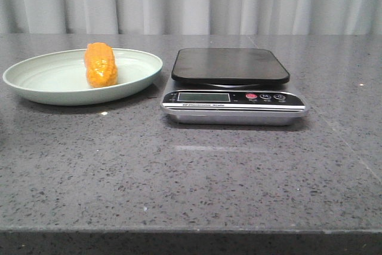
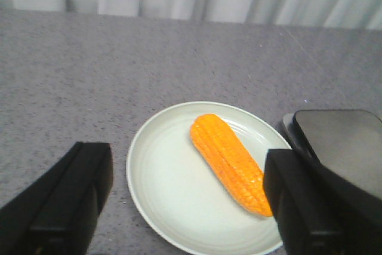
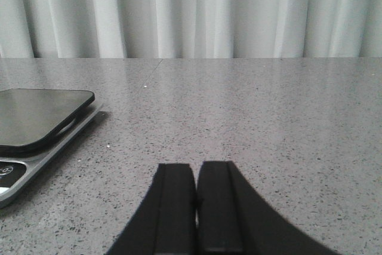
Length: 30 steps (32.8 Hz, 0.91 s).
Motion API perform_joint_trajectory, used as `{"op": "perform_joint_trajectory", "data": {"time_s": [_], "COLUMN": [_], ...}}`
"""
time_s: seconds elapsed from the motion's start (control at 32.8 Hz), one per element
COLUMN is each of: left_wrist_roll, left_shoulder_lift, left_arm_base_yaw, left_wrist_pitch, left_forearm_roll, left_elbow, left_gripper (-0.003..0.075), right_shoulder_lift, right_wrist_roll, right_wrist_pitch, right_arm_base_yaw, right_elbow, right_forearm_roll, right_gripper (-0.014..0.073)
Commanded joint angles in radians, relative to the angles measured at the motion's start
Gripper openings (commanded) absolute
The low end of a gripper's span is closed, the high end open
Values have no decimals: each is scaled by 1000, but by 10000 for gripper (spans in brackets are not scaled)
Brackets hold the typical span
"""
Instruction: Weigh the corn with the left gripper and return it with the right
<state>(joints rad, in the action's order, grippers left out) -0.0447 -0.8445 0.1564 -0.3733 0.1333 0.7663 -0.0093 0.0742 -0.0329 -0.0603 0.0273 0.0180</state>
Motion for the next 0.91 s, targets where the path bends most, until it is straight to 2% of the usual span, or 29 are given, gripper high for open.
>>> {"op": "perform_joint_trajectory", "data": {"time_s": [0.0,0.09,0.27,0.46,0.73,0.88], "left_wrist_roll": [1,-26,-101,-146,-380,-425], "left_shoulder_lift": [-122,-236,-463,-649,-773,-809], "left_arm_base_yaw": [60,83,83,151,210,214], "left_wrist_pitch": [26,-18,-163,-320,-513,-540], "left_forearm_roll": [4,4,4,-2,-206,-211], "left_elbow": [108,185,373,563,719,754], "left_gripper": [578,574,506,503,520,540], "right_shoulder_lift": [-18,-18,-18,-18,-18,-18], "right_wrist_roll": [-2,-2,-2,-2,-2,-2], "right_wrist_pitch": [88,88,88,88,88,88], "right_arm_base_yaw": [4,4,4,4,4,4], "right_elbow": [-7,-7,-7,-7,-7,-7], "right_forearm_roll": [-7,-7,-7,-7,-7,-7], "right_gripper": [165,165,165,165,165,165]}}
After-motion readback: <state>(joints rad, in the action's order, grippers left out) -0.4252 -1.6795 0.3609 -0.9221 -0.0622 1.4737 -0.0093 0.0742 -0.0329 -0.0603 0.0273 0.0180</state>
